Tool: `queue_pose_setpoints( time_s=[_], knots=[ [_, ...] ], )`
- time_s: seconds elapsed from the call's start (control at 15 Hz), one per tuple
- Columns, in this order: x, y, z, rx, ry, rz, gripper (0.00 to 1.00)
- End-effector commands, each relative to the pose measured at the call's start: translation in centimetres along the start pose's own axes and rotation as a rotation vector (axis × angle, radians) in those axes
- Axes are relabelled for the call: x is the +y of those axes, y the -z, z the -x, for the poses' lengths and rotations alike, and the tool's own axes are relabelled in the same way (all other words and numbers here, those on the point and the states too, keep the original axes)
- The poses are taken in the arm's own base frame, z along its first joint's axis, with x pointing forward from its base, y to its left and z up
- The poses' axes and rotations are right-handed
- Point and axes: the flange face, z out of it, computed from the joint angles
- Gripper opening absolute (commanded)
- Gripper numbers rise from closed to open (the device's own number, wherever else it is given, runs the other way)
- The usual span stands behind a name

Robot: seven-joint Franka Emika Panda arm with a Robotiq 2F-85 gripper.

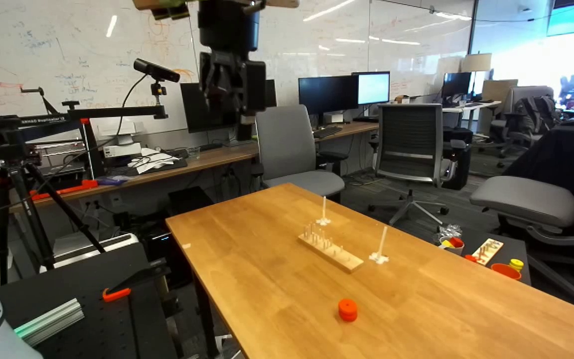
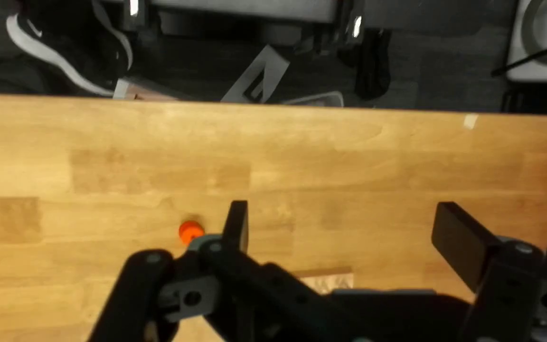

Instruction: Put one of the disks on the stand

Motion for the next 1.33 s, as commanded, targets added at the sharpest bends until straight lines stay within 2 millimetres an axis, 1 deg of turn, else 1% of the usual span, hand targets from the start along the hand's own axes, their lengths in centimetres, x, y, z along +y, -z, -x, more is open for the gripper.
queue_pose_setpoints(
  time_s=[0.0, 0.2, 0.6, 0.67, 0.73, 0.8, 0.93, 1.0, 1.13, 1.27],
  knots=[
    [2.7, -3.2, -6.2, 0.102, -0.056, 0.093, 1.00],
    [4.5, -7.2, -9.8, 0.146, -0.123, 0.145, 1.00],
    [7.5, -16.7, -16.5, 0.063, -0.286, 0.160, 1.00],
    [8.3, -18.2, -17.8, 0.048, -0.321, 0.159, 1.00],
    [8.5, -19.3, -19.1, 0.030, -0.343, 0.151, 1.00],
    [7.6, -17.4, -15.7, 0.040, -0.294, 0.151, 1.00],
    [8.3, -19.6, -17.6, 0.022, -0.317, 0.156, 1.00],
    [8.5, -20.1, -18.2, 0.018, -0.322, 0.157, 1.00],
    [8.6, -20.3, -18.6, 0.020, -0.324, 0.157, 1.00],
    [9.1, -21.7, -18.6, 0.008, -0.338, 0.160, 1.00]
  ],
)
